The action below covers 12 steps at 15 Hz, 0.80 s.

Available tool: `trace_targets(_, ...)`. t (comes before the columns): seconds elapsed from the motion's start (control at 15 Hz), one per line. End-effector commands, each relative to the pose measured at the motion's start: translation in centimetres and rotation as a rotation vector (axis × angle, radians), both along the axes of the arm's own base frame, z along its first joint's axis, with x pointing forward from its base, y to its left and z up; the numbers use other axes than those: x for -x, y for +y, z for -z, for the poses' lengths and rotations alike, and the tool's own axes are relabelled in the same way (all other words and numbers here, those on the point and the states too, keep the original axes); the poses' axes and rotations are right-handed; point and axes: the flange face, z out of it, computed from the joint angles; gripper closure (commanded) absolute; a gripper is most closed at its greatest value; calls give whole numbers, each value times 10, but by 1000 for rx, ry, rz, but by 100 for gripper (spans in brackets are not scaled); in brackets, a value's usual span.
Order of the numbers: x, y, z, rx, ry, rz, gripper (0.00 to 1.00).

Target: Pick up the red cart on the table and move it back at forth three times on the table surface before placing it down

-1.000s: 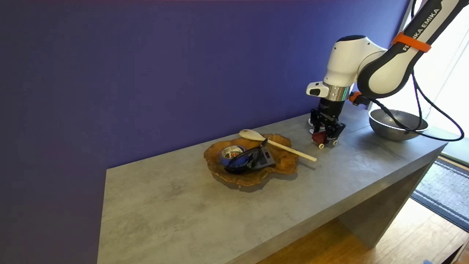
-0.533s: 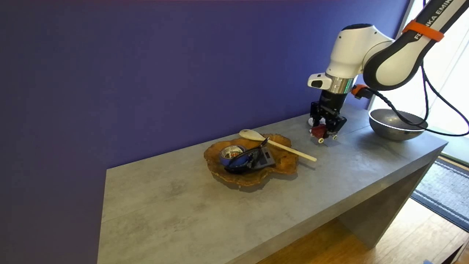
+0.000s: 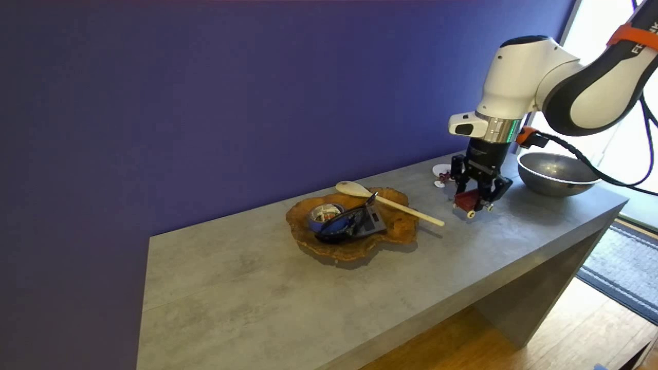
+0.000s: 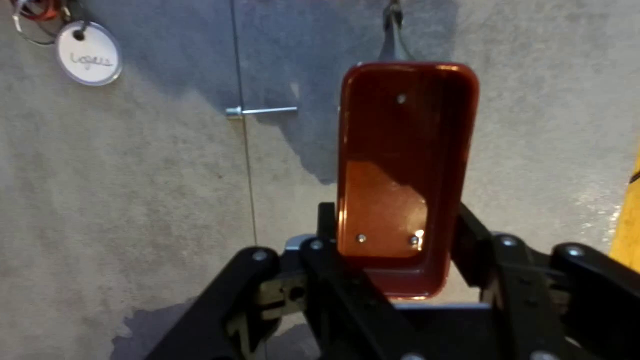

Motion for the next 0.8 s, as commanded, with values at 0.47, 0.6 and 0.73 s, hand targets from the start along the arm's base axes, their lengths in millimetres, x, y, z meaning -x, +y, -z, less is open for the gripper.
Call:
trace_targets(0.47,35,24,-1,-43,-86,24,69)
trace_targets(0.6,33,26,2,-25,-89,30,69)
trace_targets(0.73,31,28,6,-14,-90,32,69)
